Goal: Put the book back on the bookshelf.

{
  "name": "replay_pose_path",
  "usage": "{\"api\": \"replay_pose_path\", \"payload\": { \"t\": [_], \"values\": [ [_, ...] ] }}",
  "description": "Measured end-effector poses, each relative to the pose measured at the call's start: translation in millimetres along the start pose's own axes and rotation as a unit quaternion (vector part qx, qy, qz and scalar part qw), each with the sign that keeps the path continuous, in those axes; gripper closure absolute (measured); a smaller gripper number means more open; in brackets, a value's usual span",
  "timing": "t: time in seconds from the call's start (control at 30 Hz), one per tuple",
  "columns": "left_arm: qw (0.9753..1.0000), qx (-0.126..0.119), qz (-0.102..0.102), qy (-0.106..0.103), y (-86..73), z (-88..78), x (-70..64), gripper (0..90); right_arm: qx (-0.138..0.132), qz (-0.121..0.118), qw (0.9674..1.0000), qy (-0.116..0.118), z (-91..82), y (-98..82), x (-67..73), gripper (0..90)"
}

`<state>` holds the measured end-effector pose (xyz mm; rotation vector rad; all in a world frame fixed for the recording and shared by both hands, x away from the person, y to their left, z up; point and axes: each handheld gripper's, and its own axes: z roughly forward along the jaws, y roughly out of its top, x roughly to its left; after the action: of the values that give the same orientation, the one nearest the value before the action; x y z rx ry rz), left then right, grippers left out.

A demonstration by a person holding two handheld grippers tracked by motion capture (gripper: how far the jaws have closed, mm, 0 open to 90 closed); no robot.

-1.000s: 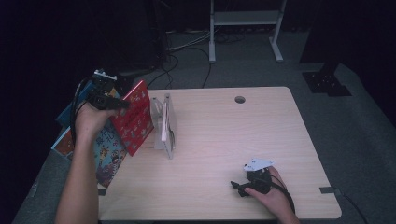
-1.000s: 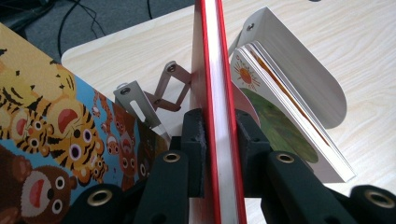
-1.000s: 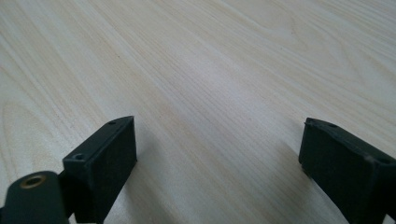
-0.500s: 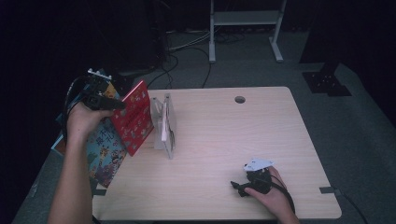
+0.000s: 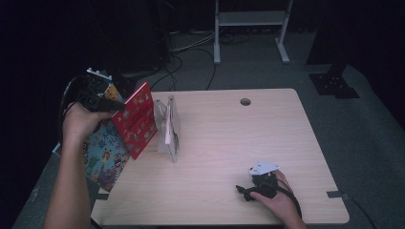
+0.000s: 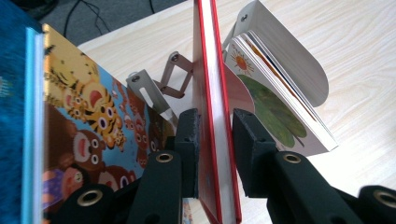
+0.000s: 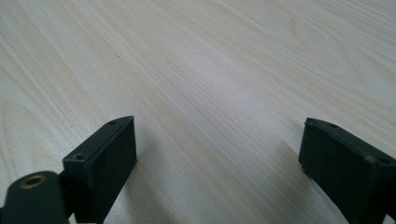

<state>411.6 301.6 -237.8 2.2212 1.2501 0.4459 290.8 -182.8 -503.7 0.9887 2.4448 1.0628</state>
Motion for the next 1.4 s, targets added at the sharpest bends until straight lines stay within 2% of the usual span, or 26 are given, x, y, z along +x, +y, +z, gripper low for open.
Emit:
{"api": "replay_pose_path", "payload": {
  "t": [0.2, 0.27, 0.33, 0.67, 0.83, 1.0, 1.33, 1.4],
  "values": [
    [0.9998, 0.001, 0.017, 0.013, 2.6, -10.9, -7.0, 79.3, 0.0, -0.001, 1.0, 0.0, 0.0, 0.0, -0.2, 10.4],
    [0.9995, 0.002, 0.027, 0.018, 3.3, -15.4, -9.8, 85.7, 0.0, -0.001, 1.0, 0.0, 0.0, 0.0, -0.2, 10.4],
    [0.9994, 0.006, 0.031, 0.01, 3.4, -18.3, -12.6, 89.9, 0.0, -0.001, 1.0, -0.001, 0.1, 0.0, -0.2, 10.4],
    [0.9984, 0.016, 0.051, -0.016, -1.3, -17.5, -29.3, 90.0, -0.001, -0.003, 1.0, 0.0, 0.2, -0.1, -0.3, 10.4],
    [0.997, 0.02, 0.069, -0.031, -5.8, -14.9, -42.1, 90.0, -0.001, -0.003, 1.0, -0.001, 0.2, 0.0, -0.4, 10.4],
    [0.9954, 0.024, 0.083, -0.042, -13.2, -13.2, -54.3, 90.0, 0.0, 0.001, 1.0, 0.0, 0.0, 0.0, 0.1, 10.4],
    [0.9931, 0.032, 0.097, -0.058, -32.7, -6.8, -70.0, 89.9, 0.0, 0.0, 1.0, 0.0, 0.0, 0.0, 0.0, 10.4],
    [0.992, 0.034, 0.104, -0.064, -37.4, -4.4, -74.3, 89.9, 0.001, 0.0, 1.0, 0.0, 0.0, 0.0, 0.0, 10.4]
  ]
}}
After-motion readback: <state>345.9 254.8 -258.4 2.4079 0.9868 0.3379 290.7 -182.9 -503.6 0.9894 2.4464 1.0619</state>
